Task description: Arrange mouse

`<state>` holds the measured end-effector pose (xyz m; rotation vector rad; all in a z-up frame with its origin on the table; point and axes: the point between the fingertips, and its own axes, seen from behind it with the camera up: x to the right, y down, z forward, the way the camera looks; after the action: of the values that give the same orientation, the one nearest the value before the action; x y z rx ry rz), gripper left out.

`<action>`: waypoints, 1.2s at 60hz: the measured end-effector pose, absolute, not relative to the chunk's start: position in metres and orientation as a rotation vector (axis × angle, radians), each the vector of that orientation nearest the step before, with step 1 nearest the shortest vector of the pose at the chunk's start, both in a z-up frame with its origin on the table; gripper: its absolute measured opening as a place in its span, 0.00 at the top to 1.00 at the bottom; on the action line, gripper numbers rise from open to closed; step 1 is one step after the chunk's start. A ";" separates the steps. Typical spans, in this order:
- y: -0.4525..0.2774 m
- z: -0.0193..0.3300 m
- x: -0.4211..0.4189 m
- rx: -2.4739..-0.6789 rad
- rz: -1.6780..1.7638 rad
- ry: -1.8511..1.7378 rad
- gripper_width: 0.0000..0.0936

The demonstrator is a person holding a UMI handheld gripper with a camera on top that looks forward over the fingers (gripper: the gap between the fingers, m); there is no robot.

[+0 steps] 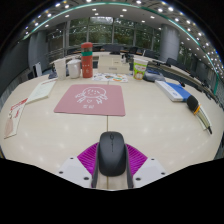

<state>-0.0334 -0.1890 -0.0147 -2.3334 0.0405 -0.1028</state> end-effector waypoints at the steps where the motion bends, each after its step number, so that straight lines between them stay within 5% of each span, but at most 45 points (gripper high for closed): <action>1: -0.189 -0.015 -0.033 -2.336 -0.105 0.040 0.58; 16: -0.184 0.008 -0.037 -2.323 -0.123 0.034 0.64; 31: -0.110 0.126 -0.037 -2.139 -0.098 0.087 0.64; 39: -0.044 0.150 -0.051 -2.091 -0.051 0.077 0.64; 60: 0.045 0.017 -0.093 -2.289 0.029 0.031 0.63; 72: 0.047 -0.009 -0.094 -2.332 0.045 0.032 0.48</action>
<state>-0.0943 0.0468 -0.0093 -2.3320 0.0324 0.0448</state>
